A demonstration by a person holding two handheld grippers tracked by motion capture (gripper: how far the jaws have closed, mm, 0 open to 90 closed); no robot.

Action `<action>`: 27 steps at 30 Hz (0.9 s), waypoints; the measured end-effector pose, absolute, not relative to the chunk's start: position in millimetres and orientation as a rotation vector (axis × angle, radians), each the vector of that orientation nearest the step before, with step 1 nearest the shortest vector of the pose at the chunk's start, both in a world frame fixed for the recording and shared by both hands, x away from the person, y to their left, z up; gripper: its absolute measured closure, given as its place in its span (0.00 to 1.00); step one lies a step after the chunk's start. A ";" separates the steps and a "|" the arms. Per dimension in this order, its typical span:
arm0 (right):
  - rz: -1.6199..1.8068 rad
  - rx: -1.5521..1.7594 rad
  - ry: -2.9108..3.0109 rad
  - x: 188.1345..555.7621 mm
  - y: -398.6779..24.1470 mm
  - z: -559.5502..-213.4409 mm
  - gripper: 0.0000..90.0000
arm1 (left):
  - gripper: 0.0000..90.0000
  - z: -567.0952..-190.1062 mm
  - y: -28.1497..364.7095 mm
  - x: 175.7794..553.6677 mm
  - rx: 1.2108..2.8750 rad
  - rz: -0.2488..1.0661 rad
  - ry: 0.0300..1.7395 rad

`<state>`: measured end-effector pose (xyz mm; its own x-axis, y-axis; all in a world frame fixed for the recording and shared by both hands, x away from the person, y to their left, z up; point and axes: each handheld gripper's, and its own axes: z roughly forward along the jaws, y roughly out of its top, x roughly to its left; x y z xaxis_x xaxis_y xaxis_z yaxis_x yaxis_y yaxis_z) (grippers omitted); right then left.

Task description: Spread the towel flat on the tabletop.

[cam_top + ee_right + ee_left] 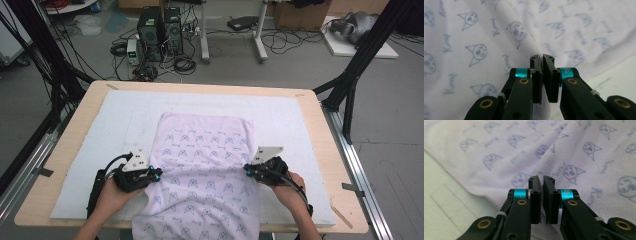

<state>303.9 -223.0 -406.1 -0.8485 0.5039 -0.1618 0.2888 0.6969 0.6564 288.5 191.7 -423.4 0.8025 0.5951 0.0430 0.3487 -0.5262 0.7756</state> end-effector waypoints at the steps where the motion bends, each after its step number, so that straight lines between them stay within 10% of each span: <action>1: 0.905 0.635 2.579 308.1 -222.1 -405.9 0.96 | 0.93 -423.4 191.6 293.0 2.171 0.406 0.698; 12: 0.936 0.738 2.569 331.8 -224.0 -417.4 0.80 | 0.72 -420.3 202.5 314.3 2.145 0.435 0.788; 27: 1.174 0.537 2.604 267.4 -221.6 -397.1 0.64 | 0.73 -399.5 207.1 245.1 2.142 0.391 0.582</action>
